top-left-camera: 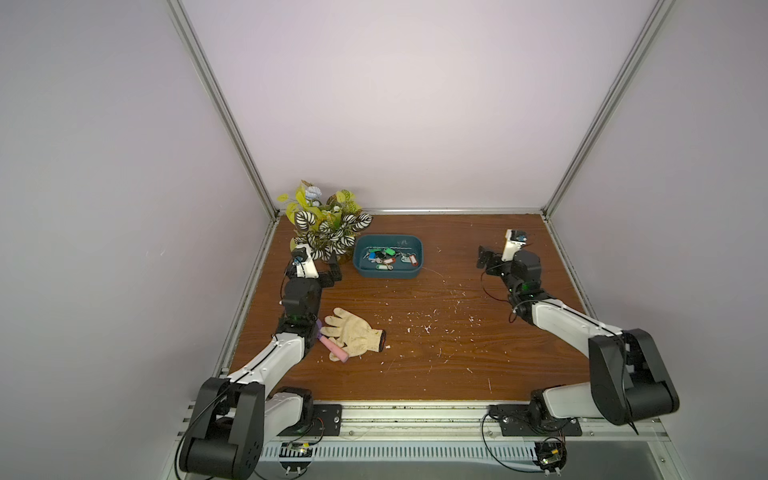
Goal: Take the keys out of the storage box
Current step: Move the storage box to the center of the board.
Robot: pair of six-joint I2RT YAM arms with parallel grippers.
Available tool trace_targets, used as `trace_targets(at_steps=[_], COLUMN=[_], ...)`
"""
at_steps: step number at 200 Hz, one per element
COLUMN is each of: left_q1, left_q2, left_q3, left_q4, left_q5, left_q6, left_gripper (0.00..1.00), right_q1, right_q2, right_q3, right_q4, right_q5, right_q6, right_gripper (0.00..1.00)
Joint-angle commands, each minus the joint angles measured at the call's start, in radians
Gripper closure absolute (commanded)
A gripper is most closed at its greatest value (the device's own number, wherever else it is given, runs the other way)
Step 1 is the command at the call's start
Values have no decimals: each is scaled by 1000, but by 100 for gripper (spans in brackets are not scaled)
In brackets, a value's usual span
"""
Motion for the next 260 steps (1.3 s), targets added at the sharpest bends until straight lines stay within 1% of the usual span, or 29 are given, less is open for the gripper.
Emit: trace_targets(at_steps=[1, 17, 41, 72, 87, 112, 129, 148, 167, 194, 224, 260], left_q1=[-5, -6, -5, -3, 1, 0, 5, 11, 15, 25, 33, 53], left_q2=[50, 50, 52, 102, 123, 157, 180, 189, 192, 201, 212, 230], left_q3=[32, 17, 17, 52, 65, 76, 86, 88, 85, 84, 87, 87], left_q4=[-176, -136, -138, -159, -166, -156, -155, -148, -141, -129, -122, -96], left_q5=[114, 137, 146, 172, 187, 236, 263, 285, 292, 309, 324, 380], left_q6=[-45, -43, -39, -30, -27, -11, -9, -9, -5, -5, -9, -19], left_gripper=[0, 0, 0, 0, 0, 0, 0, 0, 0, 0, 0, 0], right_q1=[113, 161, 214, 247, 259, 260, 260, 259, 254, 246, 233, 215], right_q2=[90, 177, 298, 447, 514, 609, 662, 707, 732, 744, 743, 739], right_q3=[151, 268, 434, 620, 699, 806, 871, 931, 962, 978, 979, 971], right_q4=[-184, -246, -329, -389, -427, -484, -521, -566, -592, -613, -624, -642], right_q5=[-3, -11, -12, -49, -43, -64, -68, -60, -47, -36, -24, -17], right_q6=[-29, -23, -16, -2, -4, 0, 0, 1, 0, 13, 26, 36], right_gripper=[0, 0, 1, 0, 4, 16, 27, 35, 45, 64, 69, 75])
